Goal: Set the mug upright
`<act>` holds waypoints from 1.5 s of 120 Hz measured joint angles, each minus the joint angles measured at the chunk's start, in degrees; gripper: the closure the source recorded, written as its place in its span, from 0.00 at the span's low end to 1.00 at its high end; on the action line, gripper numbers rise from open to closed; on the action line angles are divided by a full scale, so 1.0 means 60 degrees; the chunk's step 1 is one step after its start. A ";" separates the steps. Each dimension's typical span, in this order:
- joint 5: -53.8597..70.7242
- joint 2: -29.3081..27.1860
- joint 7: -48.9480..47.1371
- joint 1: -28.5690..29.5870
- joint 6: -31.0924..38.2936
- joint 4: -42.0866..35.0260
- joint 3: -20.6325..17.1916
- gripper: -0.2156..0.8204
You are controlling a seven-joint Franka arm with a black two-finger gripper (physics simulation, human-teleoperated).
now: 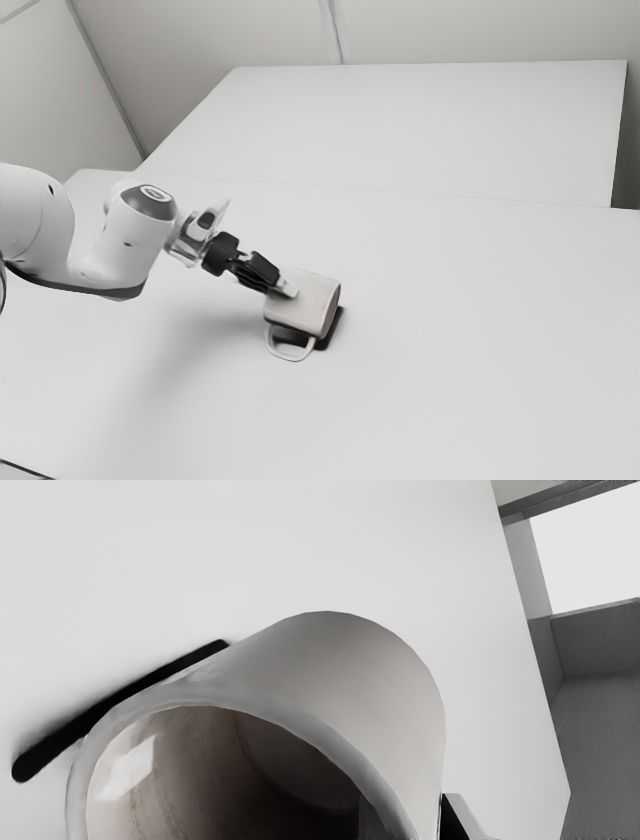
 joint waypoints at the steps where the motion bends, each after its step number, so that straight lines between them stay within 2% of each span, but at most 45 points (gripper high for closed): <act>1: -0.0026 0.0000 0.0009 -0.0002 -0.0010 0.0003 -0.0005 0.84; 18: -0.0473 -0.0009 0.0145 -0.0028 -0.0174 0.0059 -0.0106 0.91; 41: -0.0706 -0.0207 0.0294 -0.0018 -0.0358 0.0054 -0.0106 0.94; 57: -0.0024 -0.0452 0.0239 -0.0006 -0.0248 0.0151 -0.0088 0.95; 69: 0.1065 -0.0684 -0.0117 -0.0163 0.0285 0.0255 -0.0064 0.96; 94: 0.4187 -0.0769 -0.1474 -0.0882 0.1757 0.0438 -0.0017 0.96; 125: 0.7689 -0.0760 -0.3713 -0.1394 0.2739 0.0488 -0.0016 0.96; 146: 0.9072 -0.0741 -0.5273 -0.1646 0.2995 0.0410 -0.0006 0.96; 180: 1.0203 -0.0703 -0.7276 -0.1861 0.3013 0.0176 0.0029 0.96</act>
